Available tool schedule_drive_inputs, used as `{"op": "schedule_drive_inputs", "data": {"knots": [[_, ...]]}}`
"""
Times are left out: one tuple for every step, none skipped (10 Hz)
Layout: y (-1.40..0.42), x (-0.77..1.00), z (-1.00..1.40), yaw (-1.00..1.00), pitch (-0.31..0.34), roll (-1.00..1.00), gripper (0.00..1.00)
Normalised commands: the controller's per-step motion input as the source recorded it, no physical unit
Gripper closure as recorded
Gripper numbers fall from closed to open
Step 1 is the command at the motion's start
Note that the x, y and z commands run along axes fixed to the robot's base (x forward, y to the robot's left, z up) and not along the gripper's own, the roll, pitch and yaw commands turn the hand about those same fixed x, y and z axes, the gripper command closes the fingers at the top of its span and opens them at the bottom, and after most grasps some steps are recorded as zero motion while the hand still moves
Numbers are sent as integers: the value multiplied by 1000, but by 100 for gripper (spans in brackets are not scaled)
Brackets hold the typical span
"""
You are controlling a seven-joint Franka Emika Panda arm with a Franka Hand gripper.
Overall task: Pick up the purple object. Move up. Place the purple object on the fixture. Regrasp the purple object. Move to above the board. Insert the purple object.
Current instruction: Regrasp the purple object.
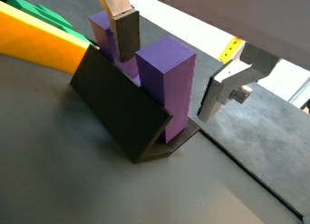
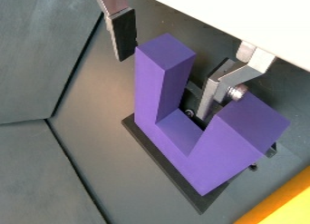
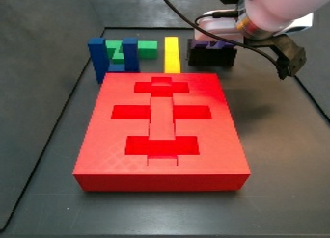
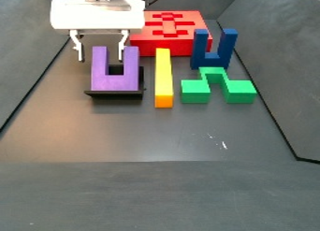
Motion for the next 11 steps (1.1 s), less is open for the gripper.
{"op": "schedule_drive_inputs", "data": {"knots": [[0,0,0,0,0,6,0],[0,0,0,0,0,0,0],[0,0,0,0,0,0,100],[0,0,0,0,0,0,100],[0,0,0,0,0,0,100],[0,0,0,0,0,0,100],[0,0,0,0,0,0,100],[0,0,0,0,0,0,100],[0,0,0,0,0,0,100],[0,0,0,0,0,0,100],[0,0,0,0,0,0,100]]}}
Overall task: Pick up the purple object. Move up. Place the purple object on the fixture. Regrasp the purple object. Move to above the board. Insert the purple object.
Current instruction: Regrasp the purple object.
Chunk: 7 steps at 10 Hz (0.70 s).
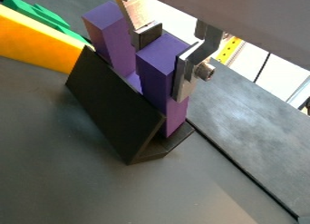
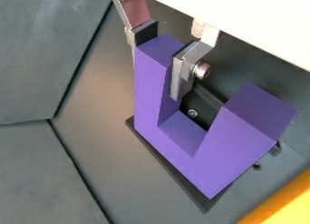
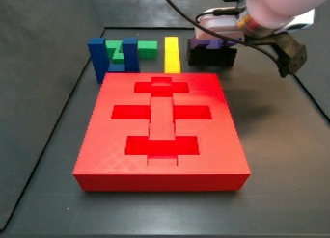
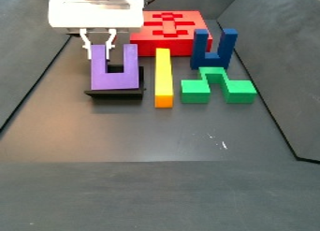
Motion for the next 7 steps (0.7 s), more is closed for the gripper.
{"op": "schedule_drive_inputs", "data": {"knots": [[0,0,0,0,0,0,100],[0,0,0,0,0,0,100],[0,0,0,0,0,0,100],[0,0,0,0,0,0,100],[0,0,0,0,0,0,100],[0,0,0,0,0,0,100],[0,0,0,0,0,0,100]]}}
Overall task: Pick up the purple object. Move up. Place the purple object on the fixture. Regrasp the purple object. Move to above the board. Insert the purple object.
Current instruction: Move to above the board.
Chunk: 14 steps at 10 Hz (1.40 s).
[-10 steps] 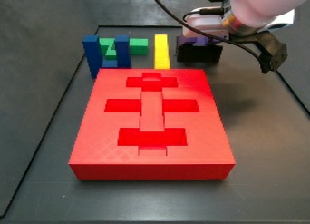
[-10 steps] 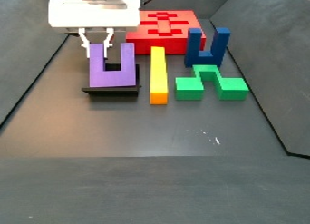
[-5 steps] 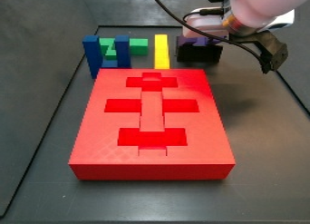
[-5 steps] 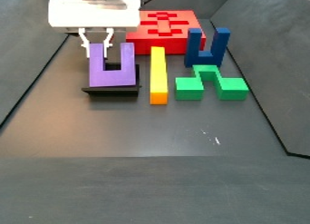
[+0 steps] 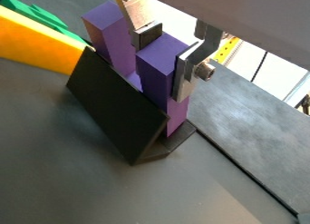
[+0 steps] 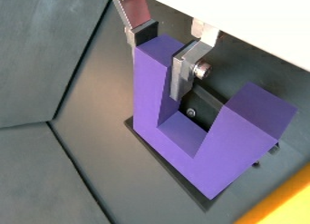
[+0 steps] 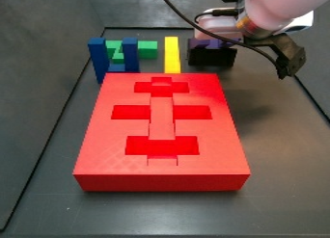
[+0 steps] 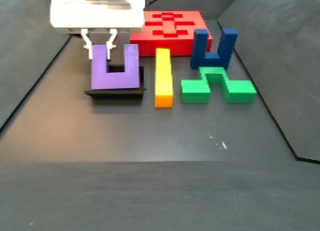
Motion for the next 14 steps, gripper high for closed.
{"op": "schedule_drive_inputs", "data": {"knots": [[0,0,1400,0,0,0,100],[-24,28,1400,2,-26,-42,100],[-29,5,1400,-13,-15,-106,100],[-16,7,1400,-20,-7,-83,100],[-27,13,1400,-22,14,-61,100],[-40,20,1400,-18,38,-17,100],[-35,28,1400,-14,54,-18,100],[-28,44,699,-8,80,-6,100],[-25,48,458,0,98,5,100],[-18,60,190,20,121,-3,100],[-1400,-1238,286,-123,68,-1000,100],[-1400,-1255,271,-118,57,-1000,100],[-1400,-1390,282,-104,20,-1000,100],[-1374,-1400,258,-97,15,-1000,100]]}}
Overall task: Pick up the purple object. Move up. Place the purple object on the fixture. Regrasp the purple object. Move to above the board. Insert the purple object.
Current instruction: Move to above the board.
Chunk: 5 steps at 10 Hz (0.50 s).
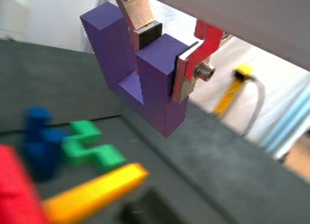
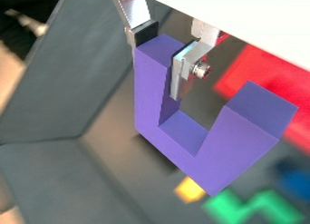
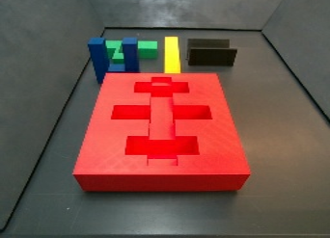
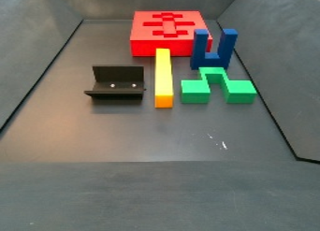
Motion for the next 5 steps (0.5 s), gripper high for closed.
{"op": "schedule_drive_inputs", "data": {"knots": [[-1358,-1400,264,-92,13,-1000,100],[-1336,-1400,250,-86,18,-1000,100],[-644,-705,117,-81,23,-1000,100],[-277,-332,48,-80,28,-1000,100],[-85,-97,20,-78,50,-1000,100]]}}
